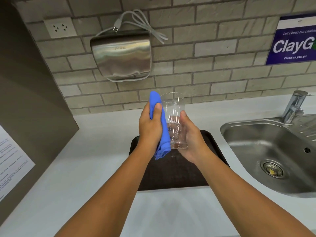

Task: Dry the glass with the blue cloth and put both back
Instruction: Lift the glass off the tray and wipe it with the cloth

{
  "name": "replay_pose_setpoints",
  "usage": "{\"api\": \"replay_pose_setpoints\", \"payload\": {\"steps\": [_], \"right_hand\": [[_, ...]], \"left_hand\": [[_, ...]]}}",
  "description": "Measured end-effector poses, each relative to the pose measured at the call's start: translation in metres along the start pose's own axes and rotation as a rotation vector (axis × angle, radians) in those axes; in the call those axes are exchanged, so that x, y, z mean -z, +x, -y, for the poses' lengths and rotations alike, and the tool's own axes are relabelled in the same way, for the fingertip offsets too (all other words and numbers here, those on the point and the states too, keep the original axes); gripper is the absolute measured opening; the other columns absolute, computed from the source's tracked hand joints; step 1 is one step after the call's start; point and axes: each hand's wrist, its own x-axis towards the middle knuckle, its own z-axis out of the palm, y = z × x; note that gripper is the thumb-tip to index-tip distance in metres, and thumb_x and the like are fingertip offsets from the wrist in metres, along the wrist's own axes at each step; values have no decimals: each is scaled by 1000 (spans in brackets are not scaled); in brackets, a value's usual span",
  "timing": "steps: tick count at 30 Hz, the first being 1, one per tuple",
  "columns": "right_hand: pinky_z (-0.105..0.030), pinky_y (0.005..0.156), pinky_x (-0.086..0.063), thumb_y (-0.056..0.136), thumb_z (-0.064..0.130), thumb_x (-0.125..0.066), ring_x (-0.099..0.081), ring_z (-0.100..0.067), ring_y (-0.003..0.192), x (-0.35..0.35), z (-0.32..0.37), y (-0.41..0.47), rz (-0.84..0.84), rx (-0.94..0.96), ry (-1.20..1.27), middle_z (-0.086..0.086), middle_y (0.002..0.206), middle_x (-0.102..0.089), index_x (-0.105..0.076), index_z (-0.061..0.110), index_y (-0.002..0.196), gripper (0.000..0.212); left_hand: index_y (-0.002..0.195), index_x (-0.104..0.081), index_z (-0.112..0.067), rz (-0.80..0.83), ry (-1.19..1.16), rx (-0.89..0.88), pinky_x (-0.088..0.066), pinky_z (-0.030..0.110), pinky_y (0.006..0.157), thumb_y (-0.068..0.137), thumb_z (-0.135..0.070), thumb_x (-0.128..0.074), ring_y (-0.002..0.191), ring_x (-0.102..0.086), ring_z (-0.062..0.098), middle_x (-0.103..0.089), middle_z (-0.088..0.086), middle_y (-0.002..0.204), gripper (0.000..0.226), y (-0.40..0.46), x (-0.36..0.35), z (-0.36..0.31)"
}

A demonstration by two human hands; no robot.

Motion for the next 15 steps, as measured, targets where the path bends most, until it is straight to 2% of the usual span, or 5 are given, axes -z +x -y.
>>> {"api": "replay_pose_setpoints", "payload": {"steps": [3, 5, 7, 9, 15], "right_hand": [[-50, 100, -50, 75, 60, -65, -68, -33, 105, 0, 1, -2, -7, -6, 2, -16, 116, -71, -67, 9, 126, 73], [-47, 92, -54, 79, 61, -62, -71, -30, 98, 1, 2, -4, 39, -6, 36, -14, 109, -73, -72, 10, 118, 65], [-43, 81, -58, 83, 61, -58, -72, -28, 89, 1, 3, -6, 79, -10, 89, -12, 99, -74, -74, 11, 110, 58], [-41, 75, -59, 85, 61, -55, -70, -29, 84, 2, 3, -7, 95, -3, 95, -10, 94, -73, -72, 10, 112, 60], [-44, 80, -56, 90, 60, -53, -71, -28, 87, 1, 3, -8, 49, -15, 27, -13, 103, -70, -67, 12, 123, 60]], "left_hand": [[135, -52, -34, 49, 206, -283, -45, 4, 74, 93, -47, -53, 88, -56, -6, -43, -10, 104, 44, -9, -5, -3], [130, -58, -30, 58, 156, -206, -50, 14, 74, 92, -49, -54, 85, -59, 1, -46, -7, 103, 43, -7, -5, -6], [113, -65, -26, 50, 28, 48, -56, 34, 73, 91, -53, -53, 81, -65, 19, -60, 3, 99, 38, 0, -1, -11], [101, -67, -23, 48, -104, 279, -55, 38, 67, 91, -55, -53, 72, -63, 27, -68, 9, 84, 37, 4, 3, -12], [91, -64, -34, 2, -131, 258, -58, 48, 79, 92, -55, -50, 87, -70, 35, -72, 13, 99, 25, -4, 2, -5]]}}
